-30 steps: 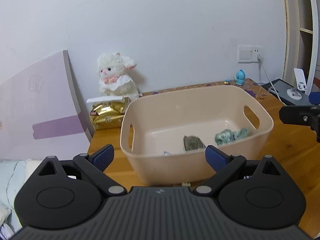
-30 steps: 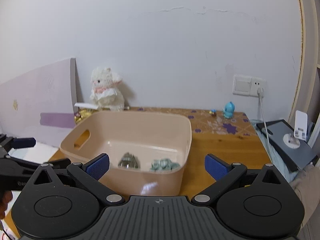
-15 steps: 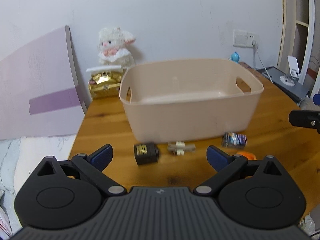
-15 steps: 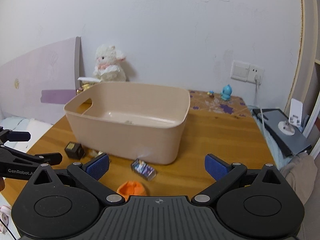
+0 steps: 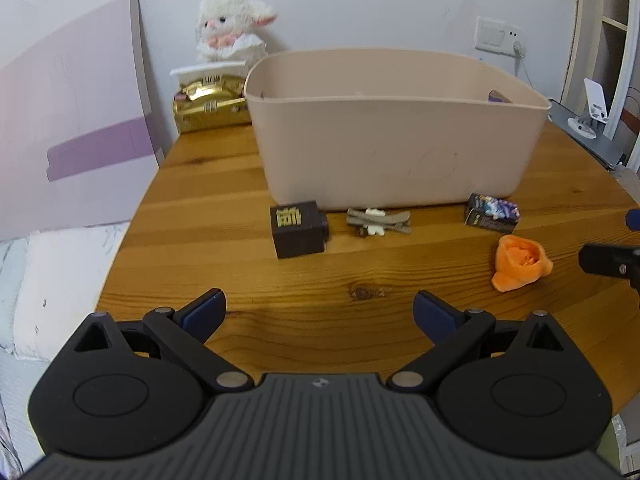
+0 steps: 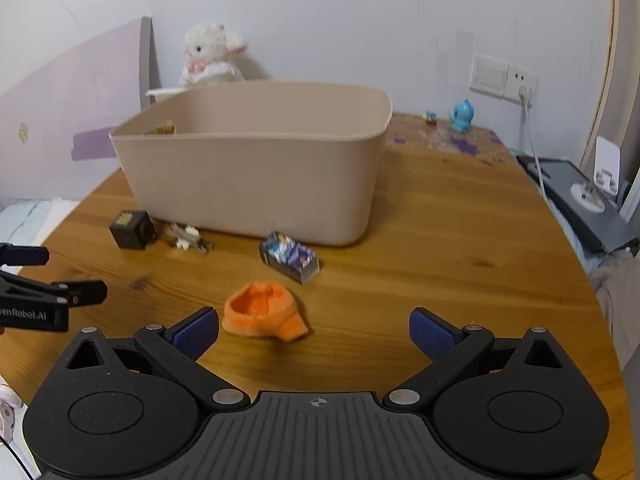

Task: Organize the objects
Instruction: 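Move both tools back toward the remaining items on the table, then grasp the black small box with the left tool while the right grasps the orange cloth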

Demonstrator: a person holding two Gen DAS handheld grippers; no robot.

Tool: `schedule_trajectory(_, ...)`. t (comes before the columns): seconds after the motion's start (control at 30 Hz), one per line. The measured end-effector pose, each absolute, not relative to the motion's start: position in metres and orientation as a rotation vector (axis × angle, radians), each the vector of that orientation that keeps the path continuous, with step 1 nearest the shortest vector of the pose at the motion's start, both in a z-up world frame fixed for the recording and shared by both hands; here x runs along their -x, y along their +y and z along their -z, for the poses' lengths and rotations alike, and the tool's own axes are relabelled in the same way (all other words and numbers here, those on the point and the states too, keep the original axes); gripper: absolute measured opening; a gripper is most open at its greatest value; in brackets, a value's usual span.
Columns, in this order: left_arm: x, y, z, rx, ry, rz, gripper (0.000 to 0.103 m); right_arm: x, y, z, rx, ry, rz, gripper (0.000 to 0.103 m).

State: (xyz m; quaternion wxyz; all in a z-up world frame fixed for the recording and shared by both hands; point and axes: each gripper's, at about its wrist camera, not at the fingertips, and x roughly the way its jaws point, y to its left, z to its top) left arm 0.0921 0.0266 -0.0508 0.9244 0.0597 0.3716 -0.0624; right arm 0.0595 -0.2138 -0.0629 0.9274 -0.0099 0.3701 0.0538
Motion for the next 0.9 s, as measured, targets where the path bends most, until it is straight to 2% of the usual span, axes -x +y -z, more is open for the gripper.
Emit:
schedule_trajectory(0.57,-0.149,0.043,0.084,-0.077,0.799,0.106,0.100,-0.096,-0.191,0.104,0.078,0.852,-0.107,0.103)
schedule_trajectory(0.9,-0.175,0.047,0.089,-0.038,0.782,0.065,0.100,-0.110,-0.189,0.108,0.067,0.845,-0.117,0.088)
